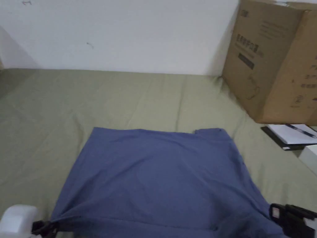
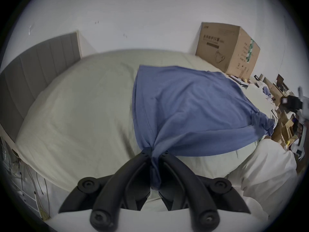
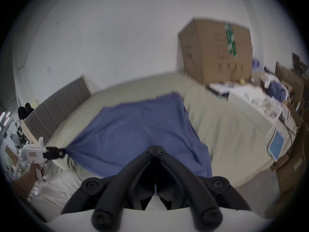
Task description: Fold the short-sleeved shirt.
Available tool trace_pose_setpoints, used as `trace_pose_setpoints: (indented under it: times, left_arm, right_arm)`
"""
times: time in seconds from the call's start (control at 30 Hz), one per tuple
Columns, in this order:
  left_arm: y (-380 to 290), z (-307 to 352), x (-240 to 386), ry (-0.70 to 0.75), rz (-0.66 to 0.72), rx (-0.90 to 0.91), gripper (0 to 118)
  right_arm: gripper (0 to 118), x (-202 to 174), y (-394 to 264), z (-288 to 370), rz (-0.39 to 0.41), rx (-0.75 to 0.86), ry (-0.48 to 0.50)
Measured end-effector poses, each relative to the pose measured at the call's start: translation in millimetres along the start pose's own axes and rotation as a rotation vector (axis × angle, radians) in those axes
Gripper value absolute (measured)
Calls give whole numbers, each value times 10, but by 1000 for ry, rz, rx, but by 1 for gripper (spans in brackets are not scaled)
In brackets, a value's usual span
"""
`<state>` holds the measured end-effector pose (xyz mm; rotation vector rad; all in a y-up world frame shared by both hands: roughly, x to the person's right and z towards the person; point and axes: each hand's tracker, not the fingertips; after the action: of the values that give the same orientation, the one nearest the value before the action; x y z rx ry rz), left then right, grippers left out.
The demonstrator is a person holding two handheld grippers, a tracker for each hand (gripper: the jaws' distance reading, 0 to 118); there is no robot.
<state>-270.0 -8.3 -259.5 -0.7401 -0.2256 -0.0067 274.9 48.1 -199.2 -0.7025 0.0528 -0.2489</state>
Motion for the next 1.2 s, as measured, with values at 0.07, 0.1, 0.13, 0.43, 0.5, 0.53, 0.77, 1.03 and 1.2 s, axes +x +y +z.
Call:
trace_pose_setpoints:
  times: [0.07, 0.1, 0.13, 0.43, 0.5, 0.53, 0.77, 1.03, 1.2]
  left_arm:
    - [17, 18, 36, -4, -4, -22, 5]
    - [50, 22, 32, -8, -5, -19, 5]
    - [54, 32, 46, -11, -7, -13, 5]
    - [20, -46, -17, -18, 23, -49, 5]
    - [16, -68, -50, -22, 35, -60, 5]
    - [12, -72, -55, -26, 40, -61, 5]
    - [106, -40, -99, -17, 40, -11, 5]
    - [909, -471, -283, -70, 108, 35, 5]
    - [1509, -1246, -363, -47, 157, -66, 5]
  right_arm:
    - [88, 217, -43, -186, -9, -128, -54]
    - [118, 318, -101, -291, -14, -171, -68]
    - [114, 398, -169, -401, -21, -242, -92]
    - [63, 541, -598, -710, 72, -343, -213]
    - [41, 557, -536, -634, 85, -319, -220]
    - [14, 547, -536, -617, 91, -290, -194]
    - [7, 472, -239, -290, 21, -167, -125]
    - [7, 388, 793, -538, -152, -98, -15]
    - [7, 647, 1448, -1530, -143, -222, -97]
